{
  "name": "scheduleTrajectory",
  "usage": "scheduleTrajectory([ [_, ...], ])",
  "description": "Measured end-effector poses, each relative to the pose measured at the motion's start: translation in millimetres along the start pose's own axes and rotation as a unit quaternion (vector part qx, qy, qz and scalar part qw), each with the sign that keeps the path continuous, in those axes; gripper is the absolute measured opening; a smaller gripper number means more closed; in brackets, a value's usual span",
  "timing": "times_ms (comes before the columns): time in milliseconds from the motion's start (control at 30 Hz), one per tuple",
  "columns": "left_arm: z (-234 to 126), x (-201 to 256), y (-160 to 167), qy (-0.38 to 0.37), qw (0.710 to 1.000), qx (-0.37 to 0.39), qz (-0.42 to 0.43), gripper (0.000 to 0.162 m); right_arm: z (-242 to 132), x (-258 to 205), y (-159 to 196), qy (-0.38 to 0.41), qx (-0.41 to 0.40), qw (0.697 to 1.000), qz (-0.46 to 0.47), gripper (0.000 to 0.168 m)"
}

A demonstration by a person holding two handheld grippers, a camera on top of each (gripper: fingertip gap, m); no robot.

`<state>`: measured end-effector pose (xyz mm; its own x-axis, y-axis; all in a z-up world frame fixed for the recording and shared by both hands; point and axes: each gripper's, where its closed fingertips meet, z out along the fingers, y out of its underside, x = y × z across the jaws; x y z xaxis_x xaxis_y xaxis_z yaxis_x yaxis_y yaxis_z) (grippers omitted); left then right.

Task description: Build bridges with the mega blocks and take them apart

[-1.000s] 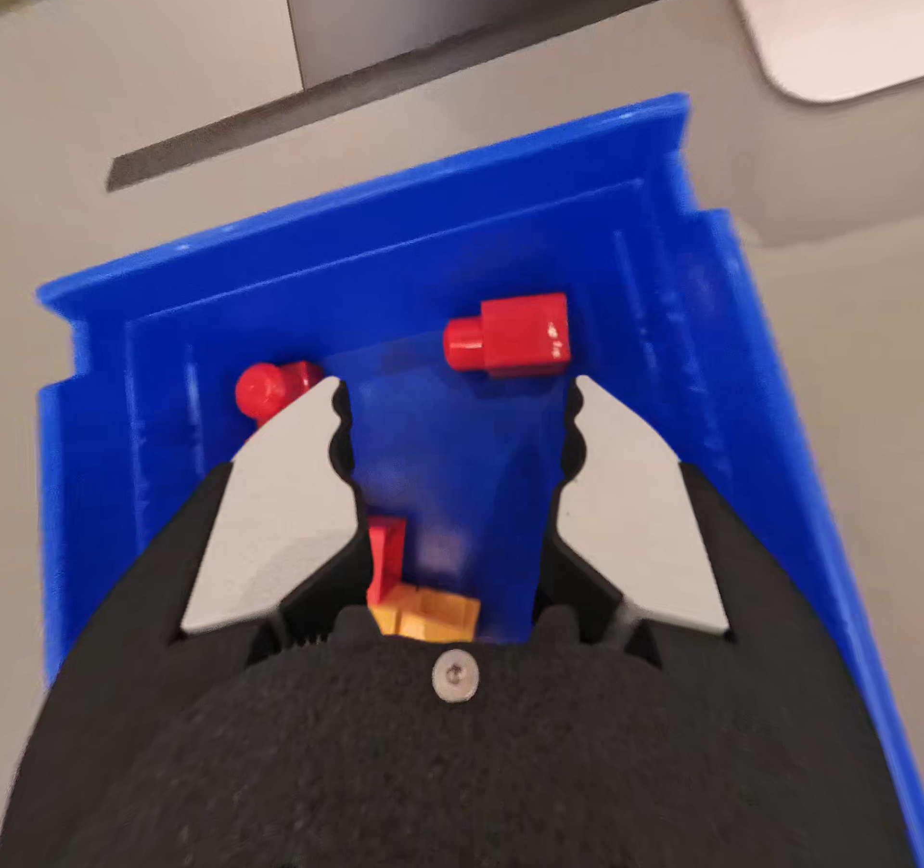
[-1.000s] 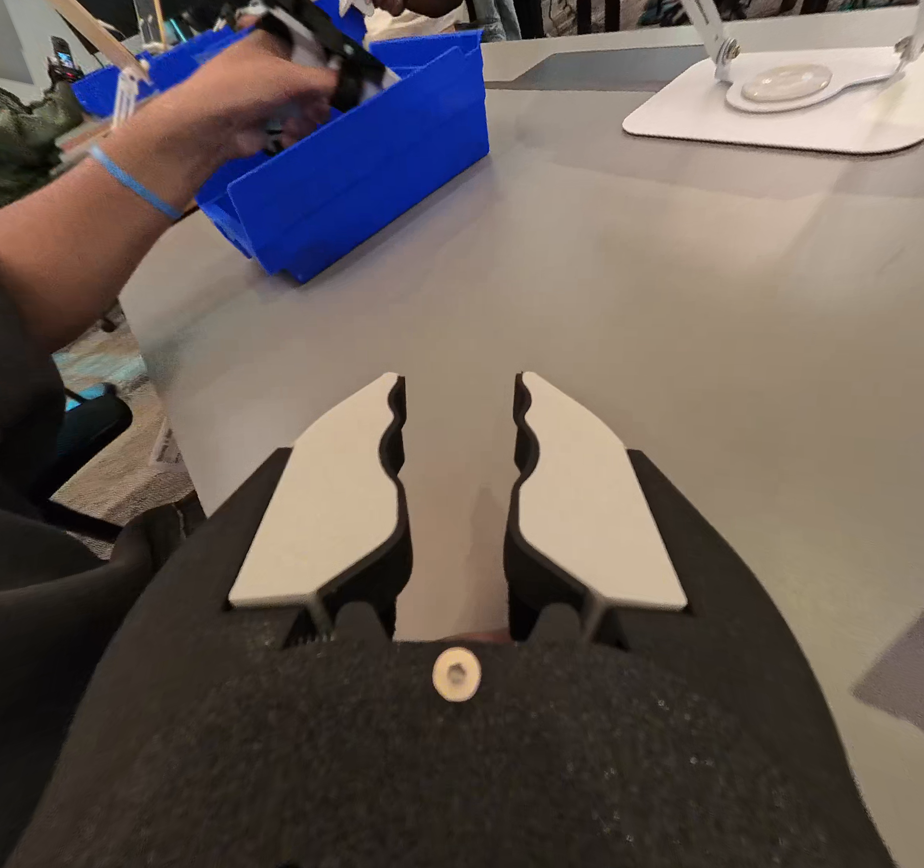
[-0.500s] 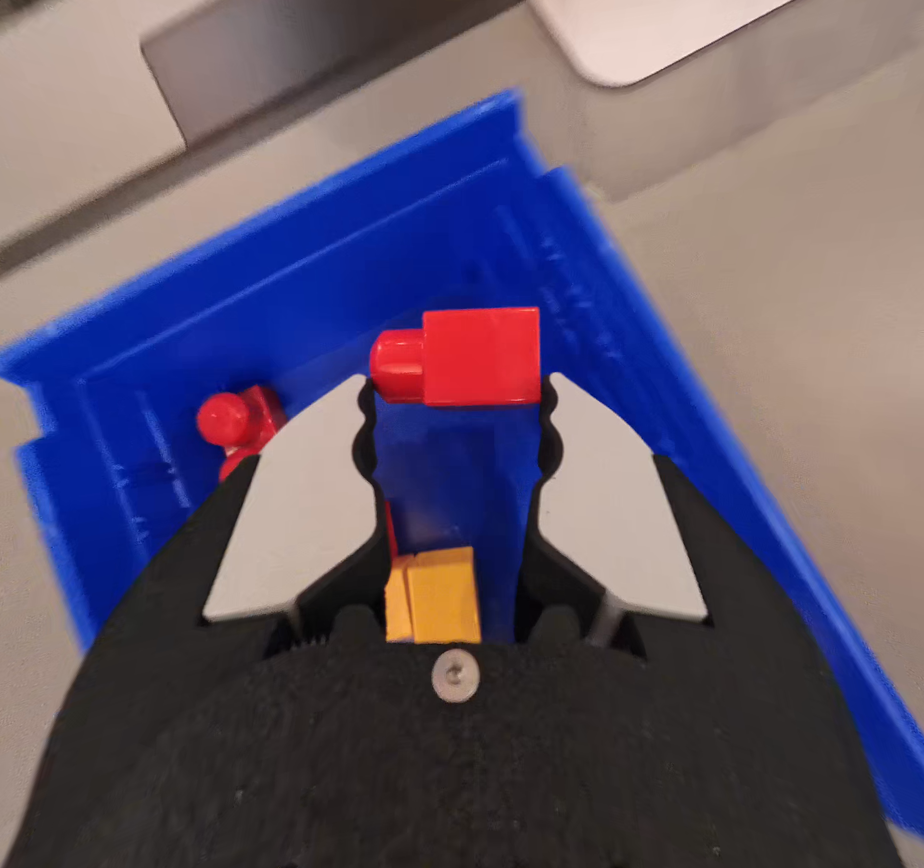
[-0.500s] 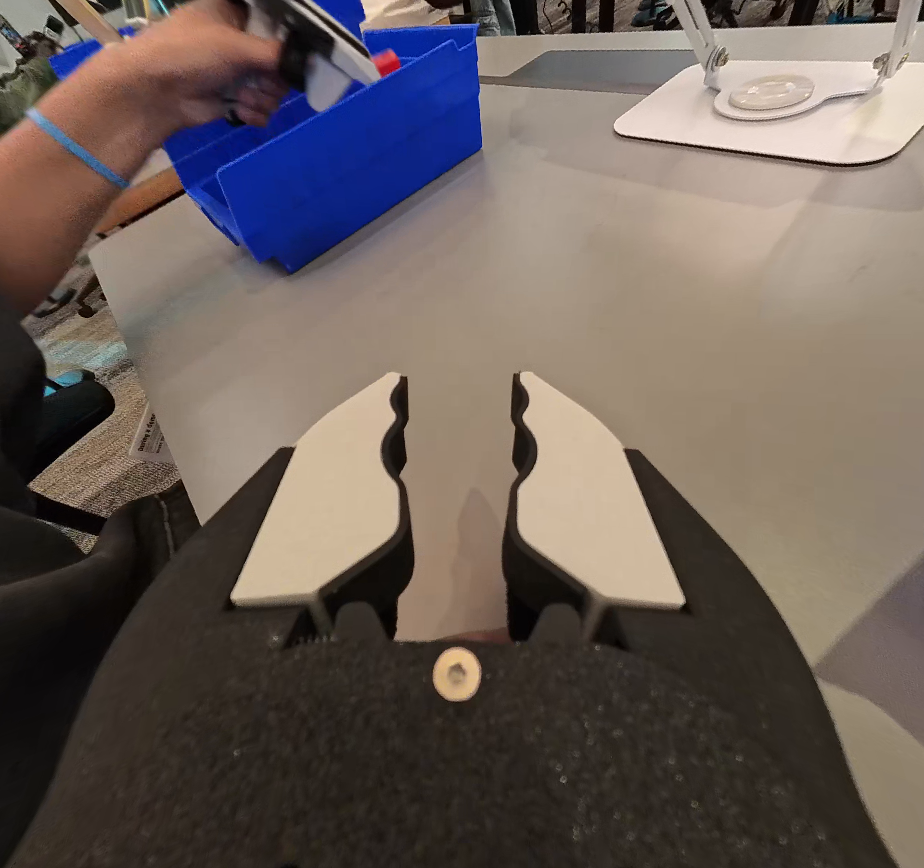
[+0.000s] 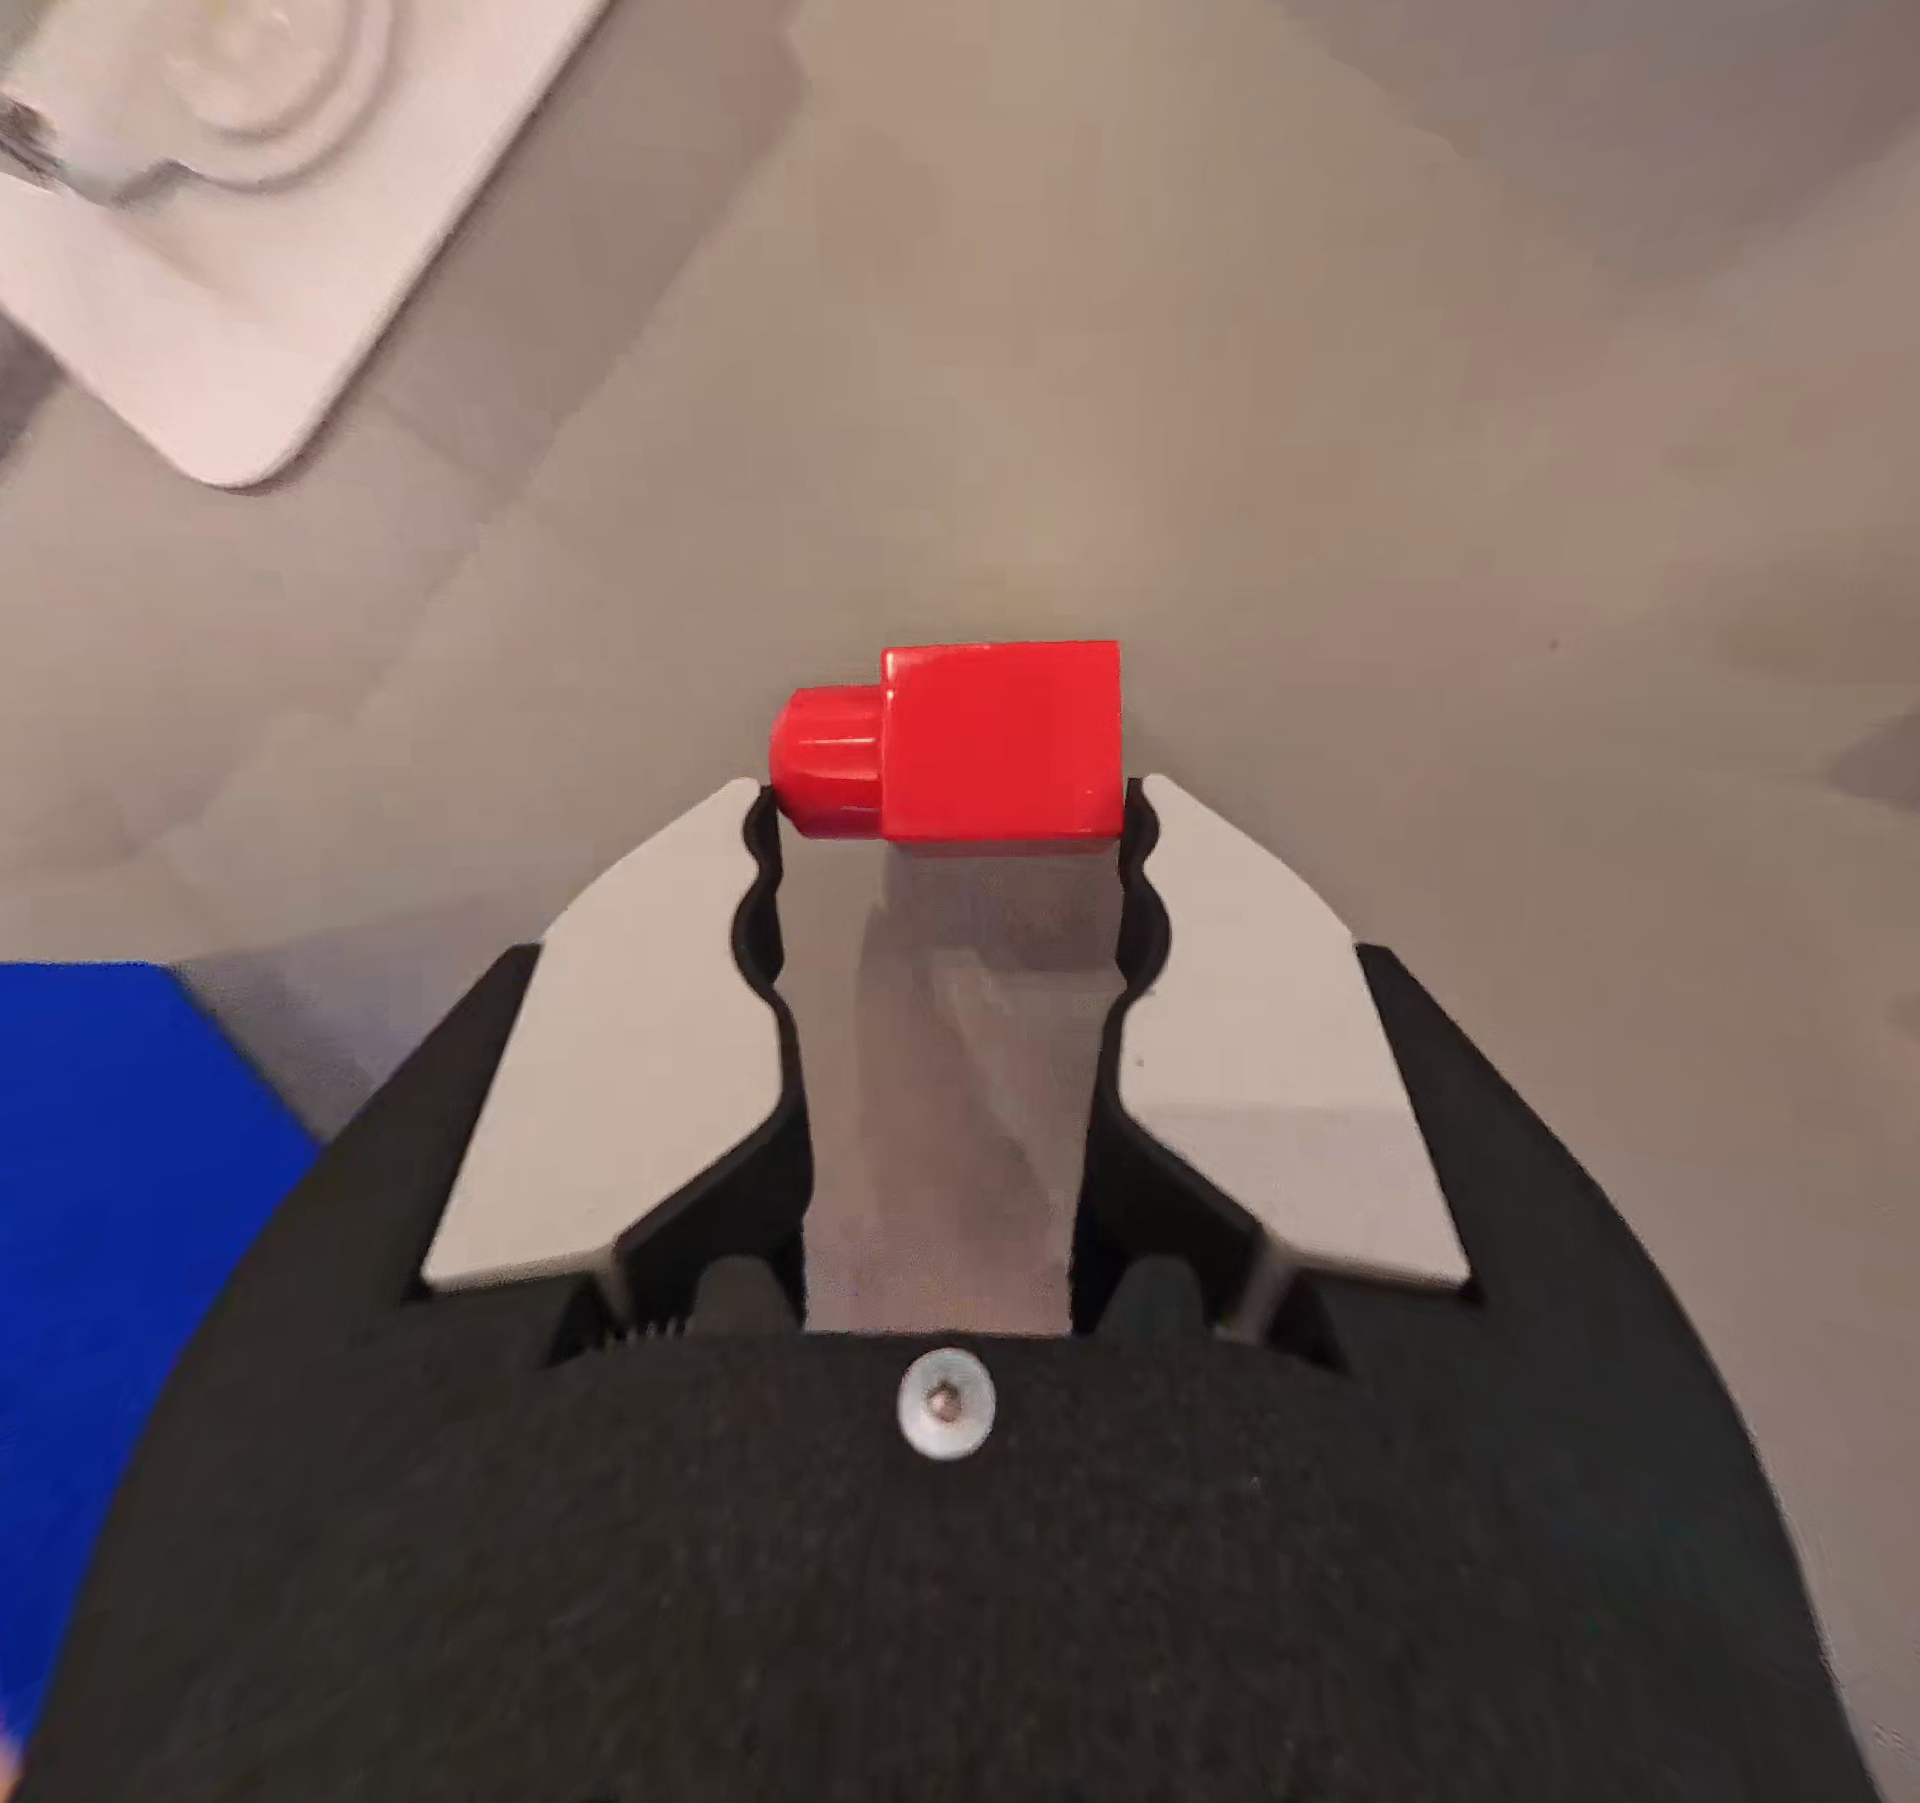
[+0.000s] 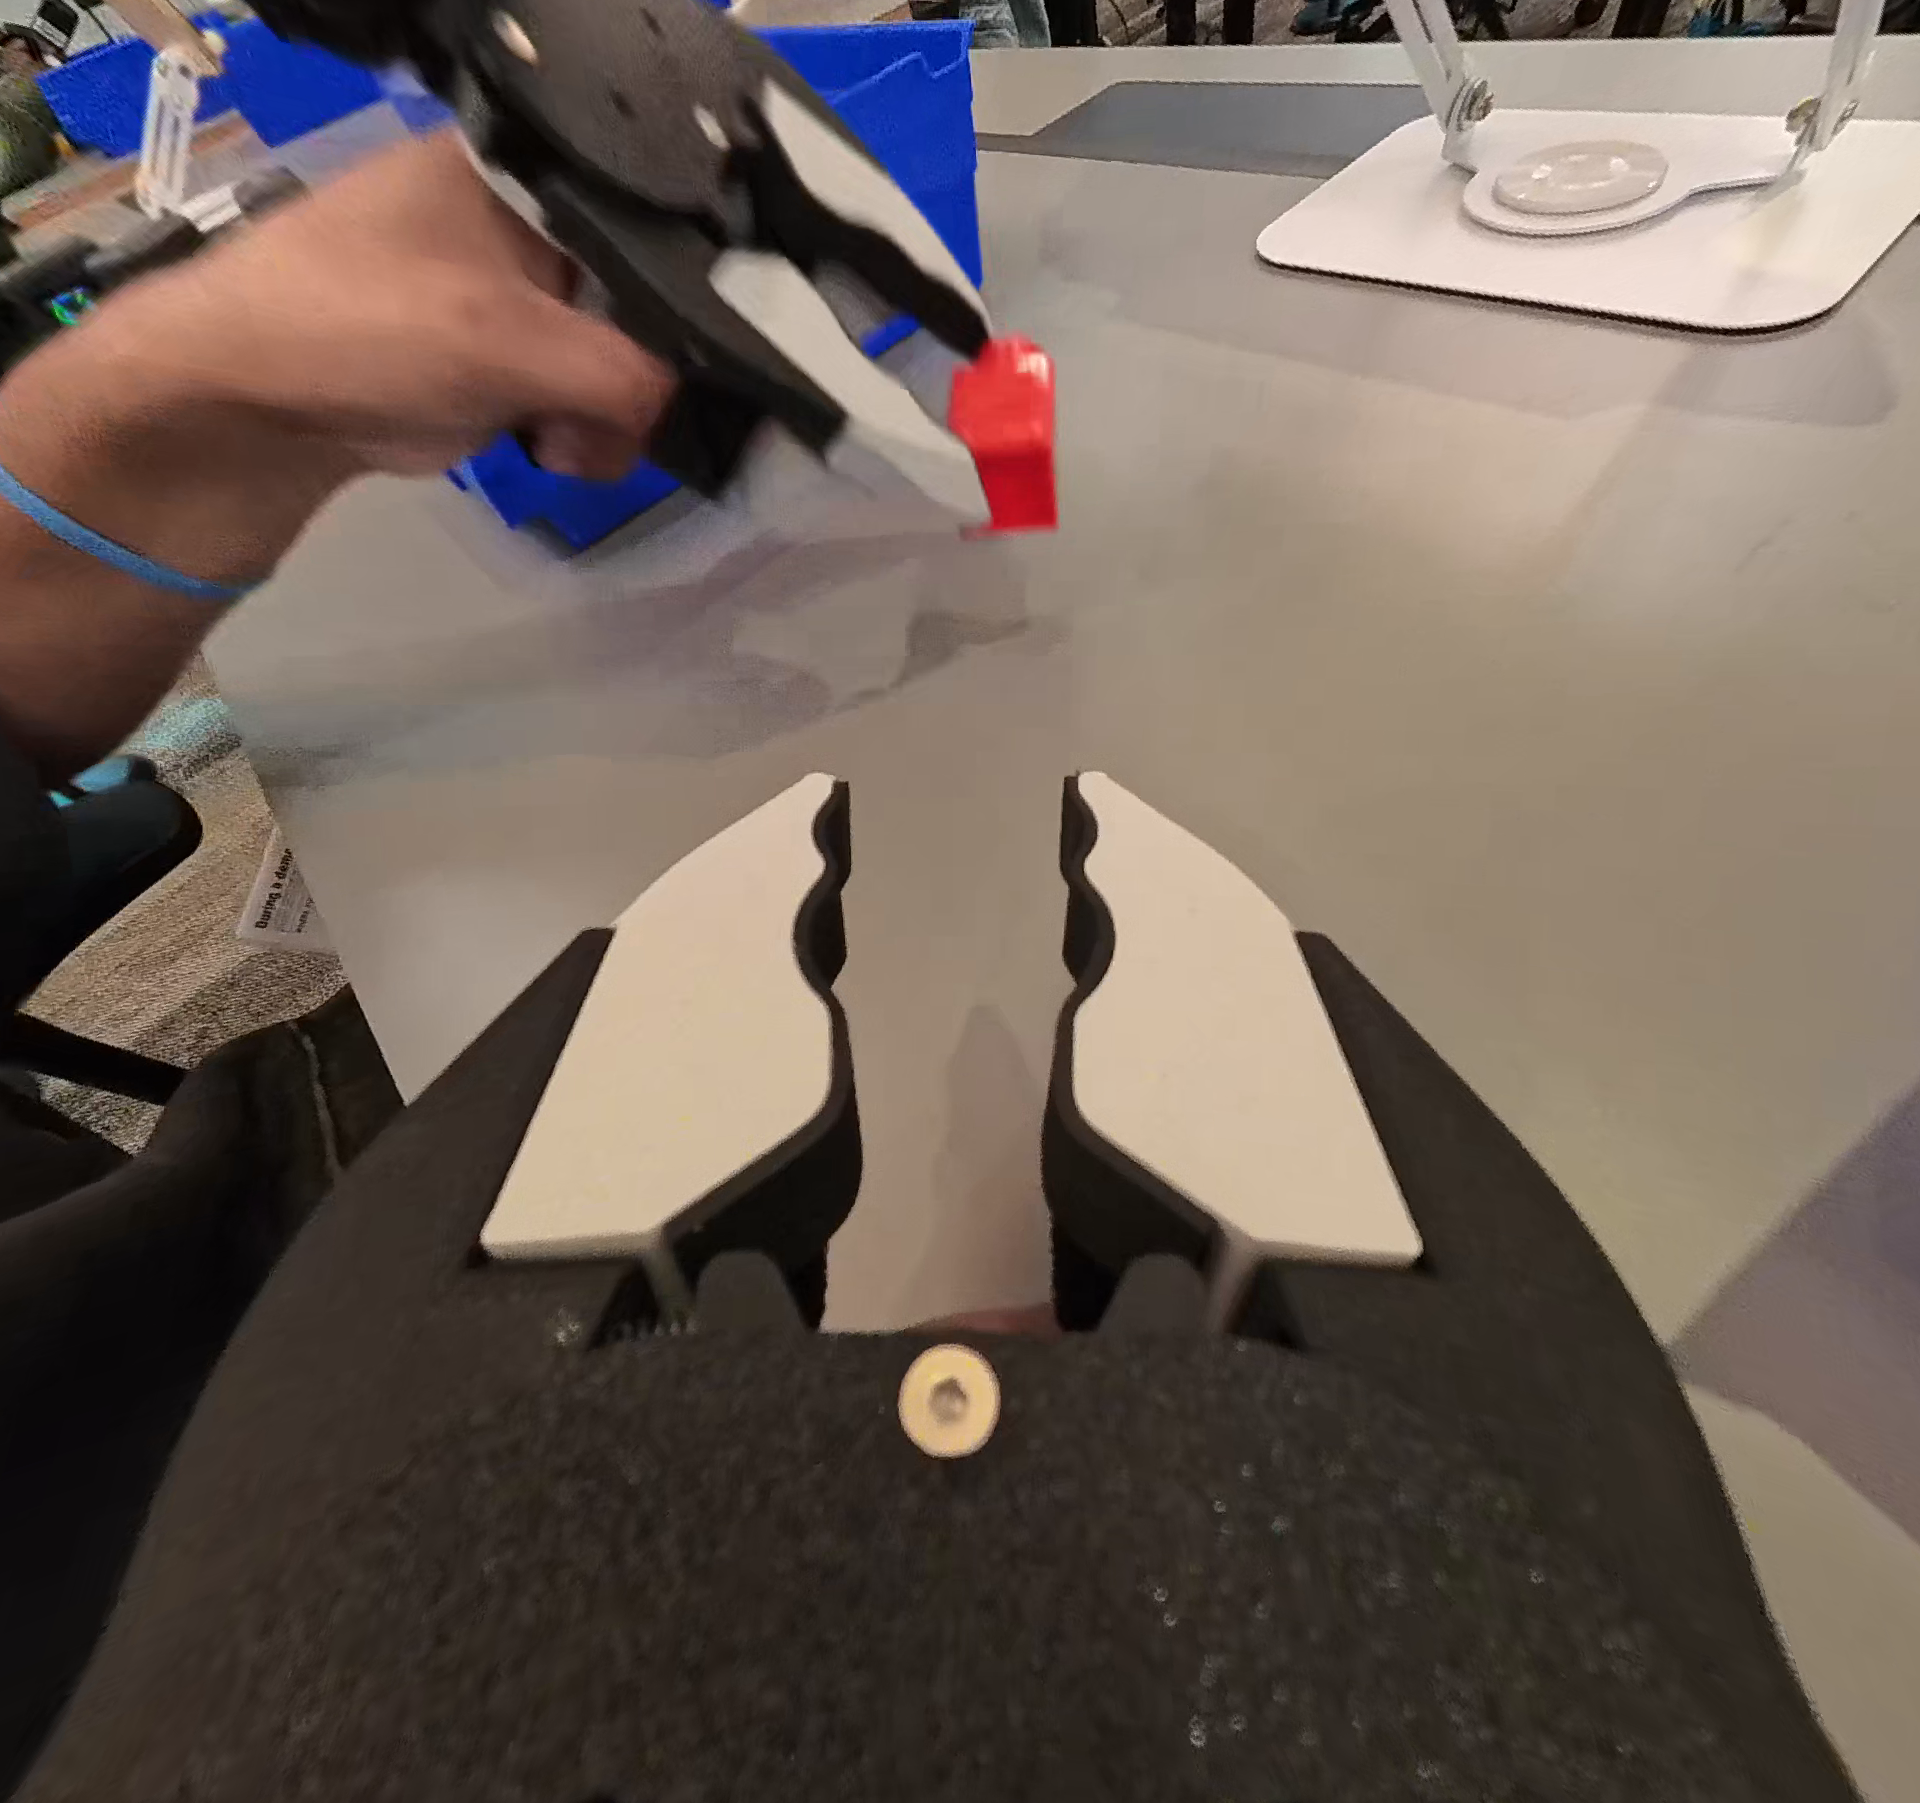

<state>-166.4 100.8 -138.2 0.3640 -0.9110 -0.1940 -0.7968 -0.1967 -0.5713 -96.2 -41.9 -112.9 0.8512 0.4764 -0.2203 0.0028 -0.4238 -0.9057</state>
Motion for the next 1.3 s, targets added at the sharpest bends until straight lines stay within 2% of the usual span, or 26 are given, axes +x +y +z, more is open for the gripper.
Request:
scheduleTrajectory([
  [133, 36.8, 25.8, 11.6, 0.035, 0.999, -0.009, -0.024, 0.062, -0.1, 0.1, 1.2, 0.001, -0.002, 1.0, -0.004, 0.038],
  [300, 41.2, 32.4, 8.3, 0.044, 0.998, 0.023, -0.046, 0.064, 2.2, 0.5, 4.8, -0.003, -0.009, 1.0, -0.002, 0.038],
  [367, 39.3, 34.9, 8.7, 0.036, 0.998, 0.028, -0.044, 0.084, 2.0, 1.3, 6.2, -0.002, -0.012, 1.0, -0.001, 0.038],
  [467, 14.1, 43.0, 12.7, 0.041, 0.996, 0.052, -0.054, 0.088, 0.2, 1.5, 4.7, -0.007, -0.009, 1.0, 0.004, 0.038],
  [633, -82.8, 43.0, 43.6, 0.065, 0.984, 0.119, -0.119, 0.088, 0.4, 3.5, 4.1, -0.012, -0.007, 1.0, 0.01, 0.038],
  [700, -123.7, 22.5, 69.1, 0.055, 0.979, 0.123, -0.153, 0.086, 2.4, 2.3, 5.9, -0.017, -0.011, 1.0, 0.013, 0.038],
  [767, -157.2, -18.5, 103.3, -0.014, 0.978, 0.103, -0.183, 0.085, 5.1, 0.2, 8.4, -0.022, -0.016, 1.0, 0.014, 0.038],
  [900, -185.9, -90.6, 168.3, -0.136, 0.971, 0.004, -0.199, 0.089, 10.8, -2.4, 15.6, -0.022, -0.032, 0.999, 0.004, 0.038],
  [1100, -157.7, -154.9, 191.0, -0.161, 0.965, -0.061, -0.197, 0.084, 10.3, -1.8, 16.2, -0.012, -0.036, 0.999, -0.009, 0.037],
  [1300, -110.7, -207.2, 185.7, -0.136, 0.966, -0.113, -0.19, 0.081, 7.6, 2.2, 14.2, -0.009, -0.032, 0.999, -0.008, 0.036],
])
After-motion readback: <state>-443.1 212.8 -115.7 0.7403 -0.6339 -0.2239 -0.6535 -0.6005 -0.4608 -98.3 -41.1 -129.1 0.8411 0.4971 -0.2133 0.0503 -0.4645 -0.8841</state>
